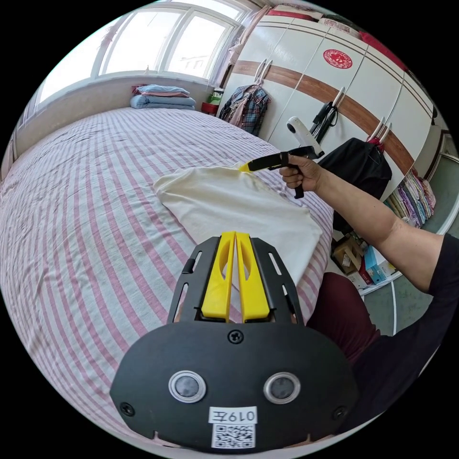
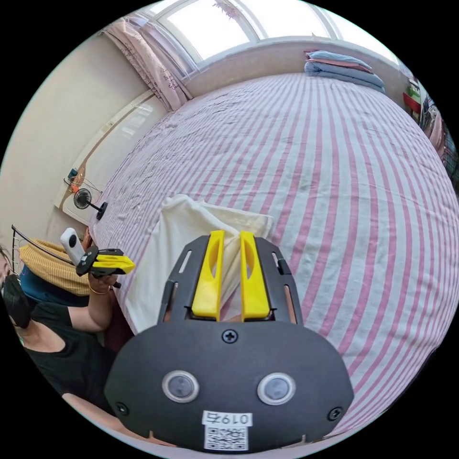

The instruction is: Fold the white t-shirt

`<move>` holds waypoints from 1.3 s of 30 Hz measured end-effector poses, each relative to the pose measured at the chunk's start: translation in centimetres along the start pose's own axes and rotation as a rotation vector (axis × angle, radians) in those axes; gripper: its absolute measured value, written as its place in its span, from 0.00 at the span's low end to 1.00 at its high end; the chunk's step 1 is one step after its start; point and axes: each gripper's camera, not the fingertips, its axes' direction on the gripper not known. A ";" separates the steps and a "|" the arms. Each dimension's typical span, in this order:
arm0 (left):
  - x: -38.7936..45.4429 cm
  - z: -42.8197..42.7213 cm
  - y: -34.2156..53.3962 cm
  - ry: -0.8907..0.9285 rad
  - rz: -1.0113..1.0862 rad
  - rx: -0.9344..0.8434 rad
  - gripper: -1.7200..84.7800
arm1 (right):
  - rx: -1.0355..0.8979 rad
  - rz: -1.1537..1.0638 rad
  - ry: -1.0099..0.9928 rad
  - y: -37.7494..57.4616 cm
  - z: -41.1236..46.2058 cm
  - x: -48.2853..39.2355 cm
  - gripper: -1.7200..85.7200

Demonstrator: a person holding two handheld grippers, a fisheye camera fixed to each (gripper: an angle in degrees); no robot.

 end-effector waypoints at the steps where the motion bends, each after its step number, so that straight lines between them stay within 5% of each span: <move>1: 0.1 0.3 0.0 -0.005 0.005 -0.006 0.03 | 0.000 0.006 -0.011 -0.4 -0.2 0.6 0.08; 12: 0.3 3.7 -0.4 -0.019 0.011 -0.097 0.03 | 0.012 0.028 -0.004 -4.1 -2.8 3.5 0.01; 39: -0.9 8.0 0.3 0.004 -0.020 -0.140 0.03 | 0.010 0.146 -0.173 -8.6 -3.9 5.3 0.04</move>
